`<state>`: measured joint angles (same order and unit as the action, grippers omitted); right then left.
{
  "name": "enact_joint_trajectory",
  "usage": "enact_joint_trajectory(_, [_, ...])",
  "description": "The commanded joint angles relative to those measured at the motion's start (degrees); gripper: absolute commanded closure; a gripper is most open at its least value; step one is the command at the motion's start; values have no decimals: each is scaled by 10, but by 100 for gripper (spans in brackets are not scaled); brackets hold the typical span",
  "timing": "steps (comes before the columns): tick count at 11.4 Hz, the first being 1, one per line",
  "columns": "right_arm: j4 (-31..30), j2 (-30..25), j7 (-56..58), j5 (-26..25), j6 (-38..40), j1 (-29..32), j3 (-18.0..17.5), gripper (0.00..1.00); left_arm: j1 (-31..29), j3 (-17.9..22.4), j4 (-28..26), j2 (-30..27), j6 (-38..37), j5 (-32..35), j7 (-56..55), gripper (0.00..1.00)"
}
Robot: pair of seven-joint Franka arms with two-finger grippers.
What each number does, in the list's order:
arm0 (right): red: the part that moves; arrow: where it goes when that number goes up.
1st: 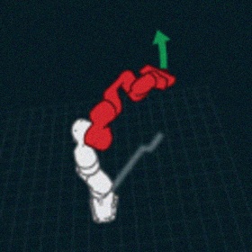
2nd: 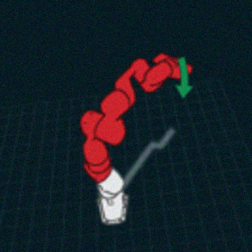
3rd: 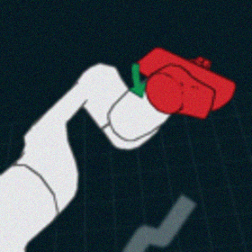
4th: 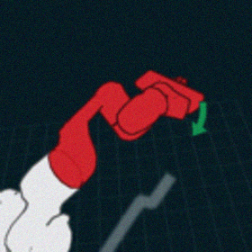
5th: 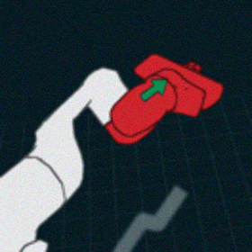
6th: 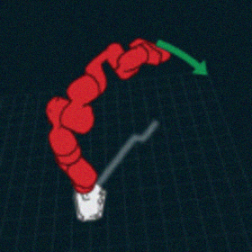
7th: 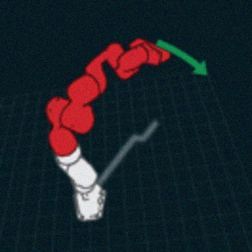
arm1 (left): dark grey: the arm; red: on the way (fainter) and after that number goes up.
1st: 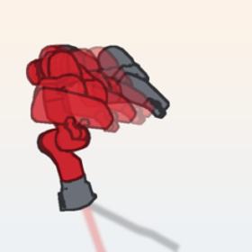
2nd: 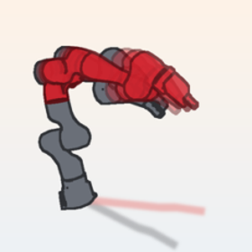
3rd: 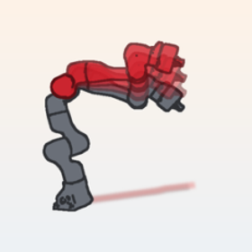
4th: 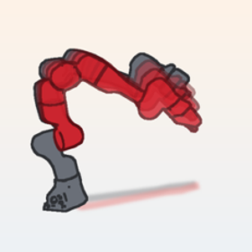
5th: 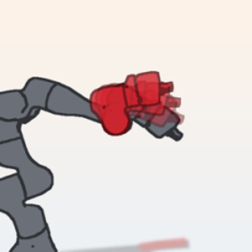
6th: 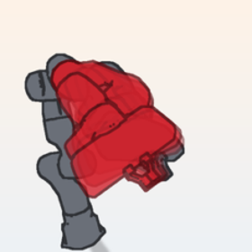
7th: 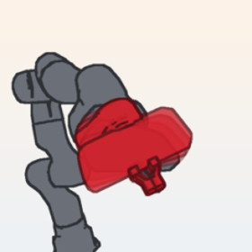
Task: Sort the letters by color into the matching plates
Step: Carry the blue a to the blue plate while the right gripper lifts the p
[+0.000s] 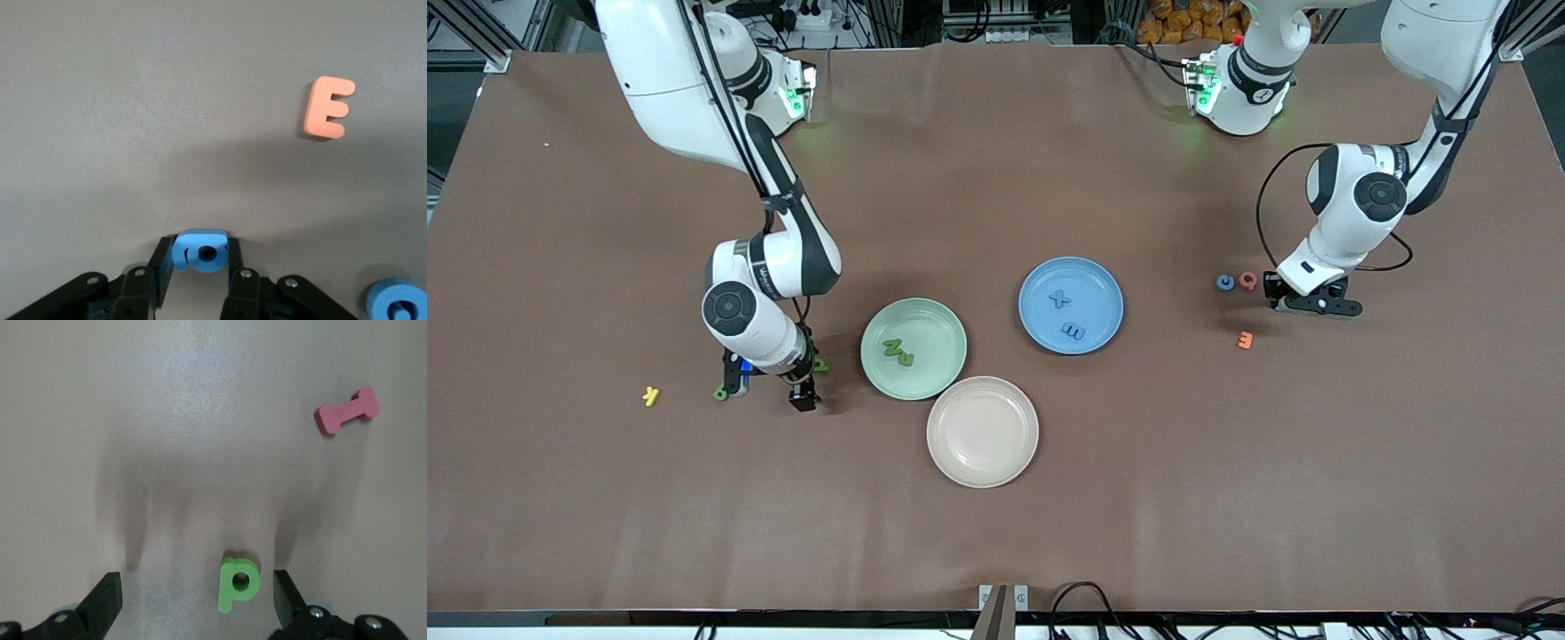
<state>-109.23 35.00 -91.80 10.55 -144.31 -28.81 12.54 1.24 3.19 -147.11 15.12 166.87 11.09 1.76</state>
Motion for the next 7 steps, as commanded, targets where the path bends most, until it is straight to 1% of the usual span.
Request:
enact_joint_trajectory(1, [-28,-12,-8,7,-29,-2,-1,0,3,-14,2,-15,11,1,3,100])
enact_joint_trajectory(3, [-41,-13,-7,6,-41,-5,0,0,10,-43,14,-20,10,1,-19,100])
enact_joint_trajectory(7, [-48,-13,-6,6,-50,-13,-1,0,38,-105,31,-27,5,0,-146,100])
